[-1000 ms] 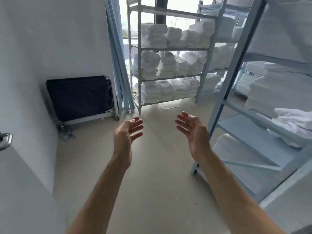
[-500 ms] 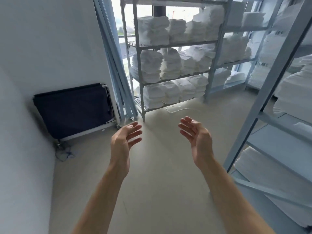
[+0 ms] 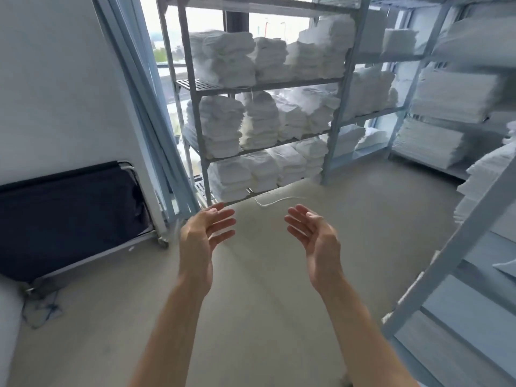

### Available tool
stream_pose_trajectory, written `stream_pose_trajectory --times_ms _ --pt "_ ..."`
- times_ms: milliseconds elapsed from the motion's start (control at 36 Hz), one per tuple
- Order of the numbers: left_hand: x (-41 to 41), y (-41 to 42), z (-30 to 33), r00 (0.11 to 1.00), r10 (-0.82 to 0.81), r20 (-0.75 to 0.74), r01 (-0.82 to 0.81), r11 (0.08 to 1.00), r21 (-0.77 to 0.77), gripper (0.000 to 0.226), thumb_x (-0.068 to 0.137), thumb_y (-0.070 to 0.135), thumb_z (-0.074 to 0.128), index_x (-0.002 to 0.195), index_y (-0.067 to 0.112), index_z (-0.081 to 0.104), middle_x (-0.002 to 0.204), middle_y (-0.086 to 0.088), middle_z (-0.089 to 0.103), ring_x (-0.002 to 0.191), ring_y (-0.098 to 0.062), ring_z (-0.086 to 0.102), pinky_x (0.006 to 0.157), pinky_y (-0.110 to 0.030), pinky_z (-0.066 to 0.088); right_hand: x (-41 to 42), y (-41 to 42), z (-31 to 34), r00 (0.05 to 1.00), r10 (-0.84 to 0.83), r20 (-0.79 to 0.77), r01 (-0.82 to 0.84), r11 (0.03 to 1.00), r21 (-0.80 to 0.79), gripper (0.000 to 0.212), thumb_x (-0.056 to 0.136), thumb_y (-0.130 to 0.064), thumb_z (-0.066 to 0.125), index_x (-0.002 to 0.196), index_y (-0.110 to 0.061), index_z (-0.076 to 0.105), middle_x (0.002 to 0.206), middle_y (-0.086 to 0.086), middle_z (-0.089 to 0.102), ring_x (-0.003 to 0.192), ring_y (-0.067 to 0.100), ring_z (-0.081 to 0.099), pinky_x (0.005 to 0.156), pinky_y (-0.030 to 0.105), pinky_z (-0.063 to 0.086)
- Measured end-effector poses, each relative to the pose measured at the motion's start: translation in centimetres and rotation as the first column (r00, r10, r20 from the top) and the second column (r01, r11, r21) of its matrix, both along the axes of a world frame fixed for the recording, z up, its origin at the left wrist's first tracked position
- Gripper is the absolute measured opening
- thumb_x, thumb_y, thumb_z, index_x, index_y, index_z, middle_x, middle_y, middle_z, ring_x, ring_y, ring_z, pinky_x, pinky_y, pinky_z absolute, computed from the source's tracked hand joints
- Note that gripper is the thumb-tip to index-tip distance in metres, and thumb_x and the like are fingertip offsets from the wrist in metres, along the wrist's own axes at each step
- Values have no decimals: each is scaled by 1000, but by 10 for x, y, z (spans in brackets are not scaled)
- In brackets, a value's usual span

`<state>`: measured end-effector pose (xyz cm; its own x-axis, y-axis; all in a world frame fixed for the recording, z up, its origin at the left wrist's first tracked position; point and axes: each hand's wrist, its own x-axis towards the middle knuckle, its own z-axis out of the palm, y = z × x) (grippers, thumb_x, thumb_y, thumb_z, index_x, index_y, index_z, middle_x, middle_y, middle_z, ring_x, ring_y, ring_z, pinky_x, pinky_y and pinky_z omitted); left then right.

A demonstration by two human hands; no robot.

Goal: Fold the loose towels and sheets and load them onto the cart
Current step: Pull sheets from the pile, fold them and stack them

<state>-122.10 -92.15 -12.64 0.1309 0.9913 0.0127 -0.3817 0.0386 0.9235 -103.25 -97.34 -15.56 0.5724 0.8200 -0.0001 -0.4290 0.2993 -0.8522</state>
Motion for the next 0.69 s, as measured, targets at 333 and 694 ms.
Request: stream_pose_trajectory --times_ms 333,694 --pt "149 211 -42 974 -225 34 227 969 -101 28 97 14 44 109 5 68 108 -19 72 96 -29 69 85 -40 55 129 165 -30 978 -206 27 208 975 -83 28 99 -12 43 112 -4 67 110 16 73 103 29 69 94 38 53" --pt "332 383 -23 828 -561 3 559 826 -69 30 98 15 43 113 3 66 100 -14 73 95 -27 69 83 -39 55 259 283 4 871 -490 38 491 864 -115 30 100 -13 44 117 -1 65 115 19 71 111 35 66 100 42 51"
